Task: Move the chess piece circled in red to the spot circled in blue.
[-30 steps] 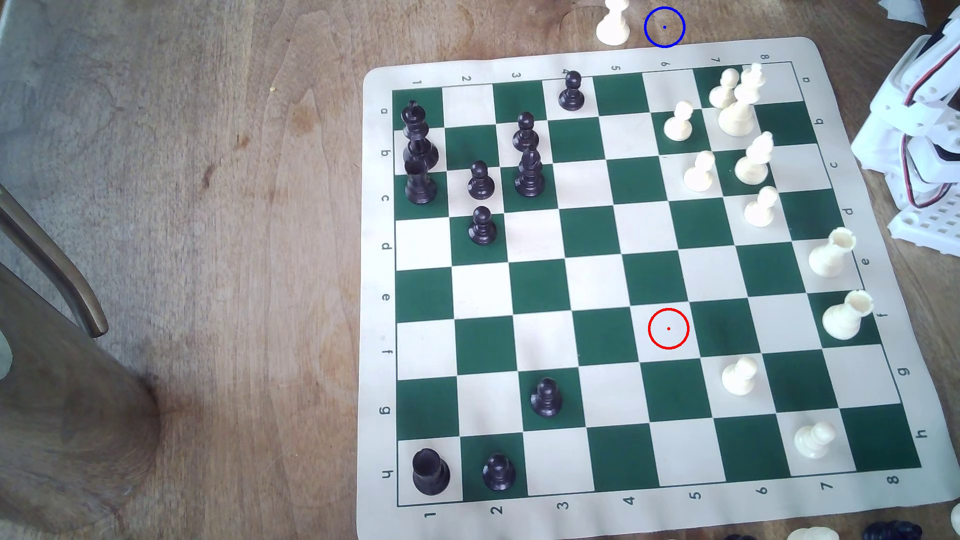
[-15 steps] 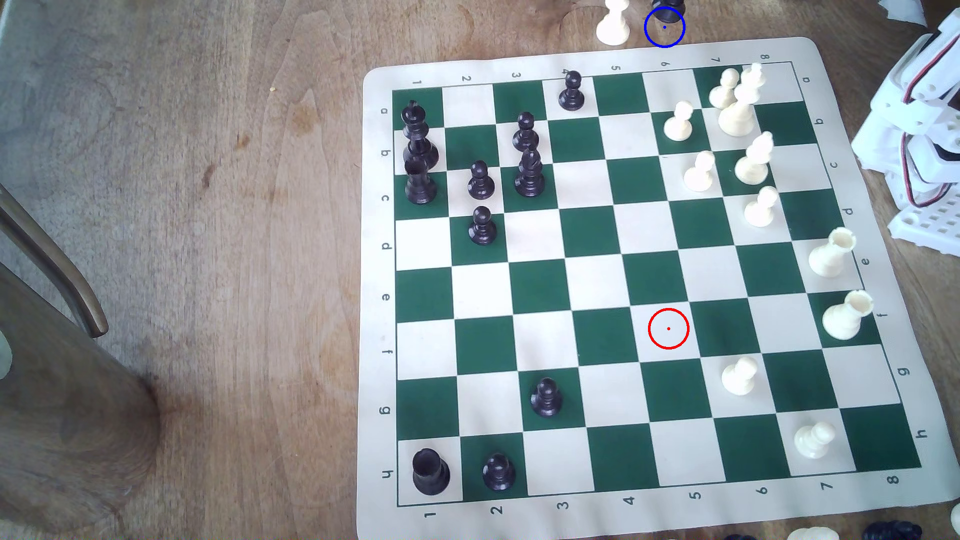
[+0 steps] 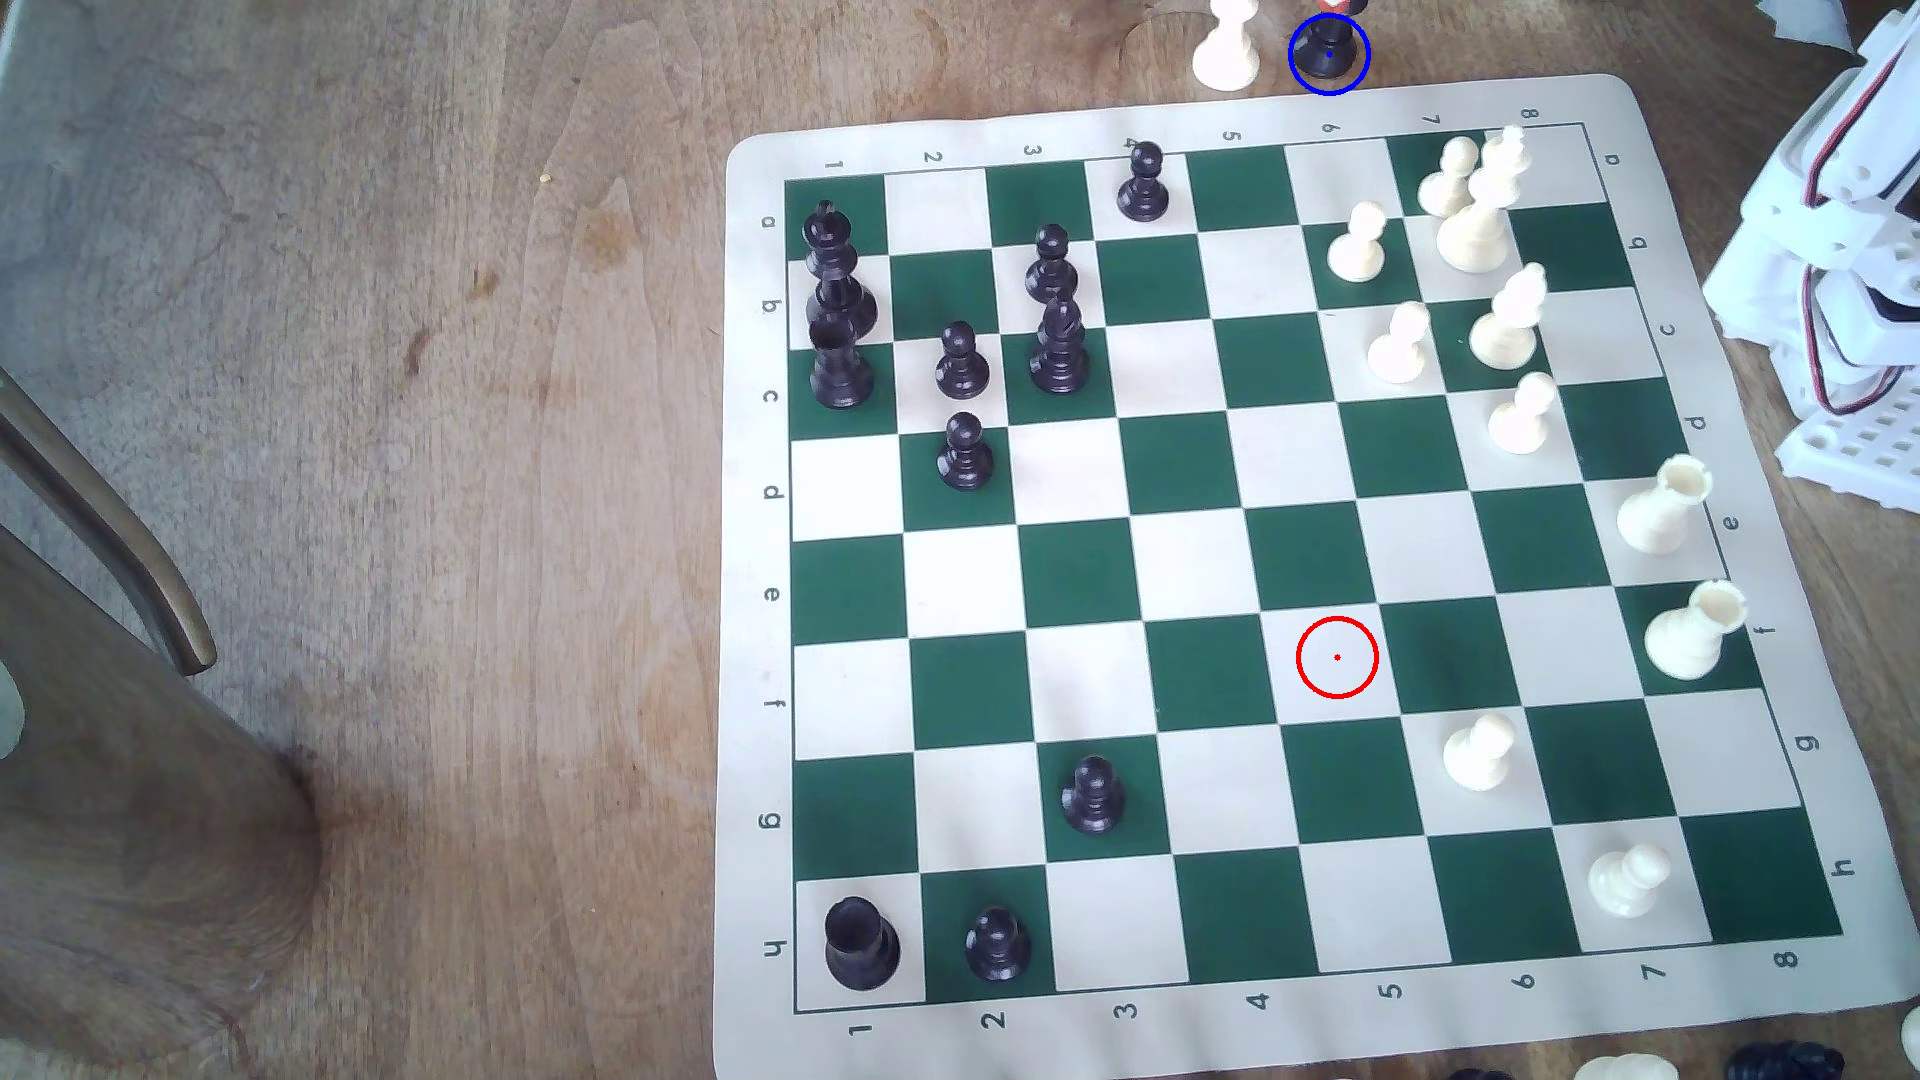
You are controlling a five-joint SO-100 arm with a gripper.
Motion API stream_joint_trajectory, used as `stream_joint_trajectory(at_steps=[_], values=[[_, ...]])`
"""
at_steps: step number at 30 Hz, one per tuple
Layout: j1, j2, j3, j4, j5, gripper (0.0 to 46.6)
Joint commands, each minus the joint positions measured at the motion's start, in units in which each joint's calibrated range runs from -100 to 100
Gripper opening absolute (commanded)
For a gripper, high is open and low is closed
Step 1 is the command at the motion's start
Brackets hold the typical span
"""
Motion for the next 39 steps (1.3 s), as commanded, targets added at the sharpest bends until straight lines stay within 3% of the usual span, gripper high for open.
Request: stream_joint_trajectory(at_steps=[1, 25, 30, 39], values=[[0.6, 0.1, -0.8, -1.4, 0.1, 0.2], [0.2, -0.9, -1.7, 2.0, 0.6, 0.2], [0.2, -1.1, -1.0, 0.9, 0.1, 16.0], [1.0, -2.6, -1.0, -1.0, 0.2, 19.9]])
